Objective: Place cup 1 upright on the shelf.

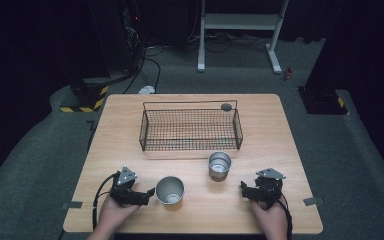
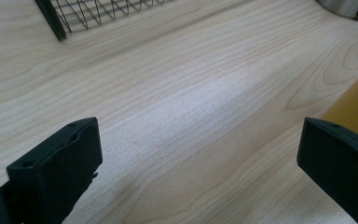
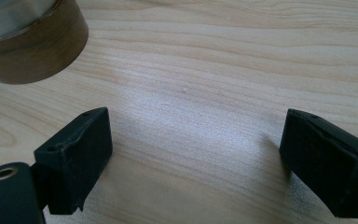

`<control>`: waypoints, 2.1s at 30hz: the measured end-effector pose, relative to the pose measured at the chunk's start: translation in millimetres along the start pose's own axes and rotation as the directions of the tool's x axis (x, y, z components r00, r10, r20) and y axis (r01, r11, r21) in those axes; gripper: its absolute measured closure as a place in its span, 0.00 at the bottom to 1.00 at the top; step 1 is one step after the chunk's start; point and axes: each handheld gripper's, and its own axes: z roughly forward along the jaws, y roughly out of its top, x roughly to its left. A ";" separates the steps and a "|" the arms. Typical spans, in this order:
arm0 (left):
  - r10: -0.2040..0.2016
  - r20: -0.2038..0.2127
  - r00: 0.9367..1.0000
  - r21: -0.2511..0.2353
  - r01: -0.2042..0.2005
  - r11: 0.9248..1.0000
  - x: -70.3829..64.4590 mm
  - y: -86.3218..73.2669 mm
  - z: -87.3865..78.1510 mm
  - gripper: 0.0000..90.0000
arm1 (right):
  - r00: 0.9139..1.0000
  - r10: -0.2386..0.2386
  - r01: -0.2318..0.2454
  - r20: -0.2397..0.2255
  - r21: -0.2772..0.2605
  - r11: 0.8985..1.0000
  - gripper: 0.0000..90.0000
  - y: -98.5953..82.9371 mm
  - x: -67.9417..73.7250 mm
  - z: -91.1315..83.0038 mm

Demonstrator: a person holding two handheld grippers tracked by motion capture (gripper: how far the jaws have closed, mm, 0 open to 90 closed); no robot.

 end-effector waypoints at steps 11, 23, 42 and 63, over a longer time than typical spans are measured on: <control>-0.013 0.016 1.000 -0.035 0.014 0.999 -0.4 5.0 -10.9 0.01 | 1.000 -0.001 0.001 0.001 0.000 1.000 0.10 0.0 0.2 -0.1; -0.017 0.022 1.000 -0.069 0.018 0.997 1.9 10.1 -19.8 0.01 | 1.000 -0.001 0.001 0.001 0.000 1.000 0.10 0.0 0.2 0.0; -0.009 0.036 0.999 -0.100 0.012 0.995 0.8 19.0 -33.3 0.01 | 1.000 -0.011 0.011 -0.008 -0.008 1.000 0.13 0.3 0.6 0.2; -0.009 0.074 0.997 -0.175 0.022 0.984 -10.5 57.5 -38.5 0.01 | 1.000 -0.011 0.011 -0.008 -0.008 1.000 0.13 0.3 0.7 0.4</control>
